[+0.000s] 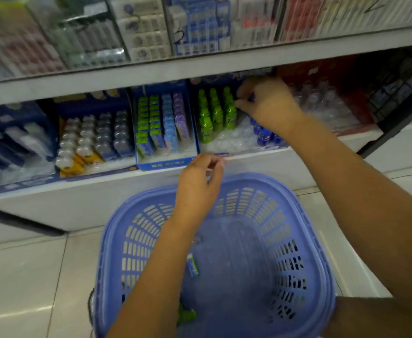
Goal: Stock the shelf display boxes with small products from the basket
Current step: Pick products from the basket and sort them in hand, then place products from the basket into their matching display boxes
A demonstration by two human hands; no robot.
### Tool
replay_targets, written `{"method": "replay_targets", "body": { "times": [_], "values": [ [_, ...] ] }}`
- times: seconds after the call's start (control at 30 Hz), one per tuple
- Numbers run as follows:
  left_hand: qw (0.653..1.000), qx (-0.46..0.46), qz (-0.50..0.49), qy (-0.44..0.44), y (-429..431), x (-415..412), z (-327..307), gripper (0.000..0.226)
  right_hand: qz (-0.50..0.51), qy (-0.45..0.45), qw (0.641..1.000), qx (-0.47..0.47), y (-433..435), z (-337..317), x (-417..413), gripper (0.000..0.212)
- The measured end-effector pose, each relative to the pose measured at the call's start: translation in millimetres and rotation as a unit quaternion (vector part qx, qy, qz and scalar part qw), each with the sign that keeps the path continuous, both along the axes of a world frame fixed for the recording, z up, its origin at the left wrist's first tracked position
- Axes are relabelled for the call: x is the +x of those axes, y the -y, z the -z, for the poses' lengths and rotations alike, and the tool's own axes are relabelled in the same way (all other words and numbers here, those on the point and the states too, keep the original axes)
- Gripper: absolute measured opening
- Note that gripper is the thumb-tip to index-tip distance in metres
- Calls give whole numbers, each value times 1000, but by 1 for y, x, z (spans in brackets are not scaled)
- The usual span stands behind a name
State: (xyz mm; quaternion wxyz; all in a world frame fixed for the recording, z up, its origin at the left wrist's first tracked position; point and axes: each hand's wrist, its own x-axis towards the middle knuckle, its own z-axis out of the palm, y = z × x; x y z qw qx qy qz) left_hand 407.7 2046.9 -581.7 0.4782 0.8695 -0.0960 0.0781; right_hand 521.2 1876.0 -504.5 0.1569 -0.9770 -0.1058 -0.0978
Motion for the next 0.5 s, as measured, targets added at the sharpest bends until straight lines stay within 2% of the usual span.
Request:
{"method": "replay_targets", "body": {
  "times": [0.07,0.13,0.2,0.3,0.37,0.5],
  "values": [
    [997,30,-11,-77,-15,-7,12,26,-52,-68,996,37,-7,3,-37,14],
    [976,118,2,-180,-30,-15,32,29,-103,-184,978,8,-21,22,-68,15],
    [932,223,47,-281,-47,-27,53,24,-135,-295,946,-19,-41,54,-90,17],
    [833,332,147,-417,-77,-52,87,26,-142,-412,899,-31,-67,120,-115,20],
    [784,379,163,-464,-94,-67,108,33,-139,-457,877,-49,-79,164,-131,29],
    [734,435,139,-504,-111,-78,144,34,-108,-481,870,-20,-92,232,-157,51]
  ]
}}
